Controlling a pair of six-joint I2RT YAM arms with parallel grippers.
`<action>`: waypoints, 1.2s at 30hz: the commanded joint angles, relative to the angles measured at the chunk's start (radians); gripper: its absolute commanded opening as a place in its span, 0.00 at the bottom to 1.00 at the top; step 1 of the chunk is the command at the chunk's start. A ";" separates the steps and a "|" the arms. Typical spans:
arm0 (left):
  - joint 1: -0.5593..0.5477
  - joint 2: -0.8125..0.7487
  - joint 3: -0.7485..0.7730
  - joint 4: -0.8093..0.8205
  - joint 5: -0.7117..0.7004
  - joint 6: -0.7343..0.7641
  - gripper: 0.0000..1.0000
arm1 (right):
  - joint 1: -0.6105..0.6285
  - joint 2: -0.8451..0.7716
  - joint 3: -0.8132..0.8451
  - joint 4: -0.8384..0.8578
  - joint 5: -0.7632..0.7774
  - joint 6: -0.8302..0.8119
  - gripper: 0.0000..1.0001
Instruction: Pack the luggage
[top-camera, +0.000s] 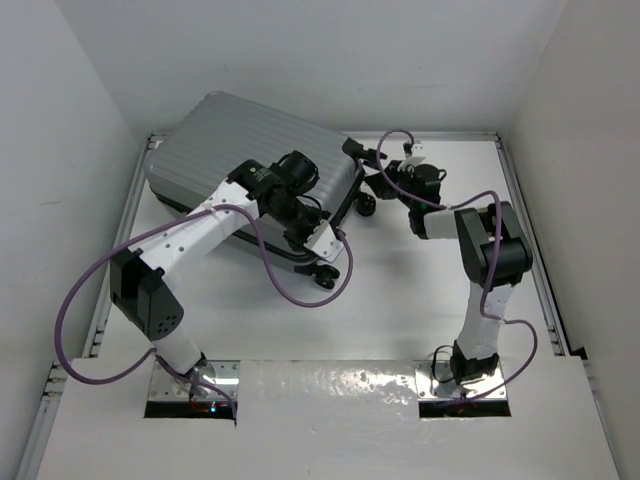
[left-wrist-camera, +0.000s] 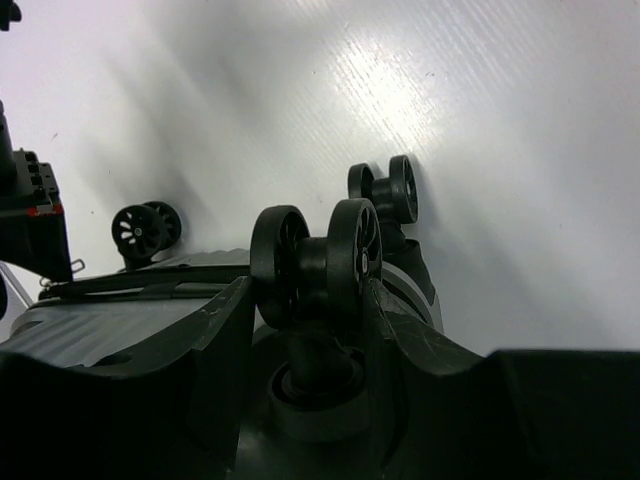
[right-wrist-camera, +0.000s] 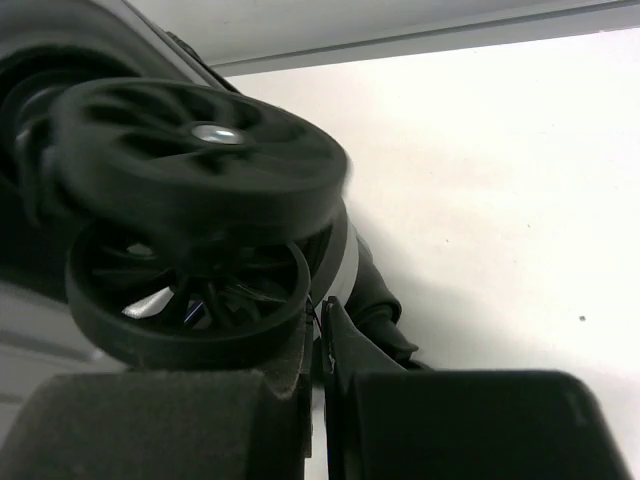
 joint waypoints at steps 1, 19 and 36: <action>0.019 -0.080 0.012 -0.114 -0.035 0.027 0.00 | -0.070 0.067 0.093 0.021 0.072 0.036 0.00; 0.050 -0.106 -0.048 -0.111 0.010 0.036 0.00 | -0.111 0.340 0.650 -0.255 -0.466 -0.146 0.00; 0.515 -0.388 -0.106 0.793 -0.315 -1.415 0.82 | 0.055 0.346 0.684 -0.341 -0.454 -0.380 0.00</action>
